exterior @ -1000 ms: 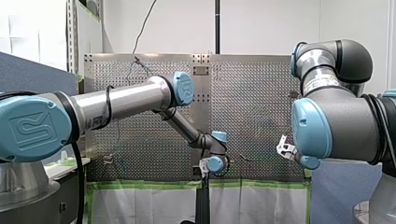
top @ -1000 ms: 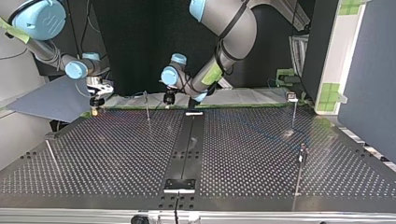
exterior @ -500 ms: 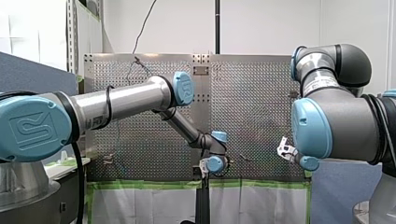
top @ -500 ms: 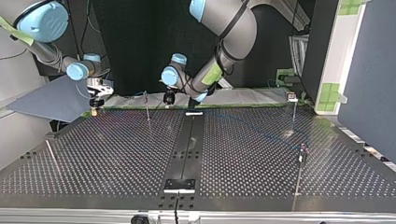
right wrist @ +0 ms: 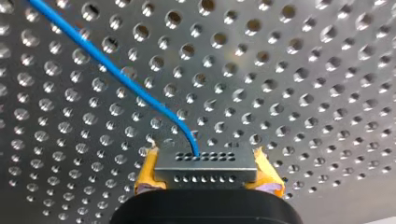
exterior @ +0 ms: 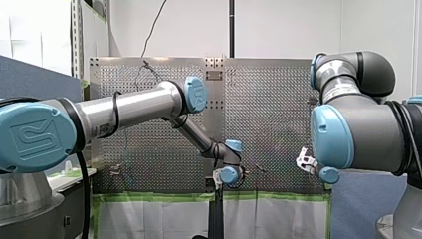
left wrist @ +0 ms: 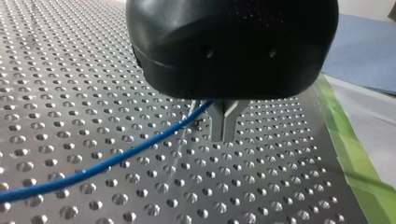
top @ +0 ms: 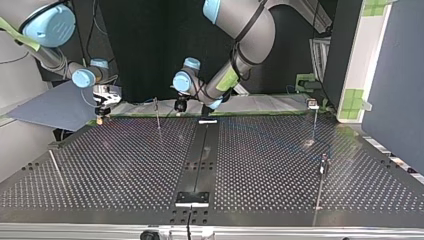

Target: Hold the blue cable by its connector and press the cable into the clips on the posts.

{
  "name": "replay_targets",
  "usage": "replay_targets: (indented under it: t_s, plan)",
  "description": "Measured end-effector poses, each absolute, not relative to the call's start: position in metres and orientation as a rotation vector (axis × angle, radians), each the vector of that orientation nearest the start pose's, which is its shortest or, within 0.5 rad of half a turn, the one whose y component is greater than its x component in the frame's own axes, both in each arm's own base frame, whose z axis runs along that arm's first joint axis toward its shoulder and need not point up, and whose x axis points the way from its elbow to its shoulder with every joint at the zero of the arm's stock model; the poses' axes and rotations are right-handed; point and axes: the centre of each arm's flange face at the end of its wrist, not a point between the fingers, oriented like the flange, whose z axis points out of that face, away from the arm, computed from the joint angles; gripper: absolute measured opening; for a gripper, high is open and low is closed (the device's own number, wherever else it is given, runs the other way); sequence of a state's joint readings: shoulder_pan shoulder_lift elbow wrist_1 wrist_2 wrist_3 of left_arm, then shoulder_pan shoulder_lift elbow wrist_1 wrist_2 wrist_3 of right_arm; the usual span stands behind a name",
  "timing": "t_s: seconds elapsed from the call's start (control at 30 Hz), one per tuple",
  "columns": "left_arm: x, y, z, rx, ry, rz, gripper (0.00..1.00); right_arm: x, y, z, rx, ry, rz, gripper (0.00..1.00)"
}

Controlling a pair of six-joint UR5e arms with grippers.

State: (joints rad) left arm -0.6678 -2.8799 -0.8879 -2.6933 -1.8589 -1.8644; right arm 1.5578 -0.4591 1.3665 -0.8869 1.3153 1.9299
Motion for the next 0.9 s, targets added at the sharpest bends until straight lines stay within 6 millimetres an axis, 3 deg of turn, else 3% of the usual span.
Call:
replay_targets:
  t_s: [0.5,0.9]
  plan:
    - [0.575,-0.578,-0.068,0.087,1.754,-0.473,0.00,0.145,-0.731,-0.054,1.219,-1.397,1.610,0.00]
    - [0.566,-0.586,-0.069,0.116,1.745,-0.488,0.00,0.148,-0.730,-0.054,1.225,-1.397,1.610,0.00]
